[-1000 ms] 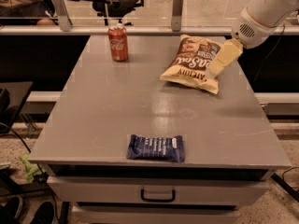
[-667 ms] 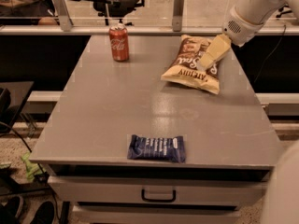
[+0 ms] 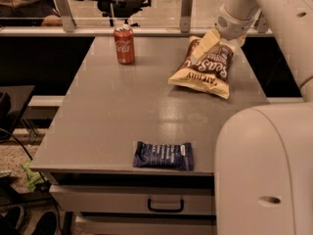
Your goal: Pick brown chip bag
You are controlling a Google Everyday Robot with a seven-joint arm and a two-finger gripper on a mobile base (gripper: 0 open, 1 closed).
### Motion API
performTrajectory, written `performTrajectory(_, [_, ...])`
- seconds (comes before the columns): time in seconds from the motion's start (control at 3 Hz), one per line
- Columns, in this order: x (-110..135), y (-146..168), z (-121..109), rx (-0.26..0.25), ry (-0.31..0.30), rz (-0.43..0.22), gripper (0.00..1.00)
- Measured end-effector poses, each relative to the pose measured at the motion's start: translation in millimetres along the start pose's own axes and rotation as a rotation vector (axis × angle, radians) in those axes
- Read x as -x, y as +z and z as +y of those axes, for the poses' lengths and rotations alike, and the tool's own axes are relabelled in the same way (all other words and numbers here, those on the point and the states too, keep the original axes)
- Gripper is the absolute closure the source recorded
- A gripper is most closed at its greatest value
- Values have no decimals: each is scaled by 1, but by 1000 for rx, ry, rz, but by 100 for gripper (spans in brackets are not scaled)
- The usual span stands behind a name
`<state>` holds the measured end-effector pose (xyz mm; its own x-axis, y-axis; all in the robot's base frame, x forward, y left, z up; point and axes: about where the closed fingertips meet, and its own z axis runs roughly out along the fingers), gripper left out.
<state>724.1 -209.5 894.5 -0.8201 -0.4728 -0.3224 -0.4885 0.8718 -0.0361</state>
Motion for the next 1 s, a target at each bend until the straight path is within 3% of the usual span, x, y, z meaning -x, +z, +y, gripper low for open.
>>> performTrajectory(1.0, [22, 40, 3, -8, 92, 62, 0])
